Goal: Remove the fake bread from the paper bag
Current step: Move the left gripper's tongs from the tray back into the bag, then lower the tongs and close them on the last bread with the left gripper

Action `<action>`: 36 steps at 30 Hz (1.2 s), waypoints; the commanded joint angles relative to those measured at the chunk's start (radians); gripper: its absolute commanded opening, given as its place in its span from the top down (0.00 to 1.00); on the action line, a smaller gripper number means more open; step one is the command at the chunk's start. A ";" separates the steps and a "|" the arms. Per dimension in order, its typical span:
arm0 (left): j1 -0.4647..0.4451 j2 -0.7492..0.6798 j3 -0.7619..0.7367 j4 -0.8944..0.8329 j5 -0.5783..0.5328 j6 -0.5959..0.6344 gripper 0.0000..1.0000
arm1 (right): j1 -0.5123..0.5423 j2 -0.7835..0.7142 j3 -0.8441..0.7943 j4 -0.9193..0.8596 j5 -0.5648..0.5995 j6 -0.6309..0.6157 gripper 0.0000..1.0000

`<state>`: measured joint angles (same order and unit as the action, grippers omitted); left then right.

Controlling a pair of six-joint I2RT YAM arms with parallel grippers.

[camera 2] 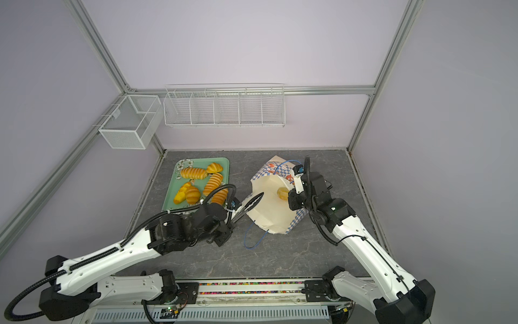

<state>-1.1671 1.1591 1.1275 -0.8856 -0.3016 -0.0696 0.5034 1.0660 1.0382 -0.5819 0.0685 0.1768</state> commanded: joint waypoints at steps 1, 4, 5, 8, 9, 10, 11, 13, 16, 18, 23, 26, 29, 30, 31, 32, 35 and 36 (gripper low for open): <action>-0.022 0.064 0.081 -0.036 -0.119 0.162 0.69 | -0.007 -0.013 0.028 -0.055 -0.047 -0.028 0.93; -0.044 0.150 0.143 -0.066 -0.187 0.237 0.65 | -0.008 -0.024 0.032 -0.061 -0.058 -0.036 0.93; -0.047 0.174 0.154 -0.065 -0.209 0.258 0.63 | -0.008 -0.026 0.033 -0.059 -0.063 -0.037 0.93; -0.051 0.245 0.172 -0.046 -0.275 0.337 0.60 | -0.007 -0.027 0.036 -0.059 -0.082 -0.032 0.93; -0.052 0.270 0.185 -0.048 -0.291 0.357 0.59 | -0.007 -0.026 0.038 -0.063 -0.086 -0.030 0.93; -0.057 0.299 0.208 -0.056 -0.302 0.368 0.59 | -0.007 -0.025 0.041 -0.068 -0.087 -0.029 0.93; -0.061 0.321 0.229 -0.067 -0.310 0.371 0.58 | -0.007 -0.024 0.042 -0.073 -0.088 -0.029 0.93; -0.070 0.376 0.267 -0.080 -0.329 0.380 0.57 | -0.007 -0.024 0.042 -0.080 -0.088 -0.033 0.93; -0.078 0.452 0.289 -0.051 -0.414 0.420 0.55 | -0.008 -0.026 0.040 -0.083 -0.093 -0.040 0.93; -0.078 0.494 0.283 -0.017 -0.464 0.469 0.54 | -0.008 -0.027 0.043 -0.089 -0.104 -0.040 0.93; -0.073 0.534 0.260 0.100 -0.489 0.562 0.51 | -0.007 -0.037 0.037 -0.105 -0.142 -0.041 0.93; -0.067 0.546 0.259 0.147 -0.491 0.607 0.50 | -0.008 -0.038 0.037 -0.118 -0.152 -0.045 0.93; -0.057 0.574 0.269 0.160 -0.489 0.632 0.50 | -0.007 -0.043 0.042 -0.129 -0.163 -0.049 0.93; -0.054 0.584 0.272 0.163 -0.489 0.640 0.50 | -0.007 -0.045 0.042 -0.130 -0.168 -0.049 0.93; -0.050 0.595 0.272 0.163 -0.490 0.648 0.50 | -0.008 -0.050 0.043 -0.132 -0.171 -0.049 0.93; -0.048 0.603 0.274 0.163 -0.491 0.653 0.50 | -0.007 -0.053 0.043 -0.133 -0.174 -0.048 0.93; -0.045 0.619 0.260 0.181 -0.500 0.659 0.50 | -0.007 -0.066 0.043 -0.138 -0.171 -0.044 0.93; -0.044 0.616 0.250 0.193 -0.494 0.659 0.51 | -0.008 -0.070 0.045 -0.139 -0.166 -0.042 0.93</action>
<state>-1.2201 1.7569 1.3815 -0.7280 -0.7700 0.5594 0.4915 1.0260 1.0607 -0.6998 -0.0498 0.1425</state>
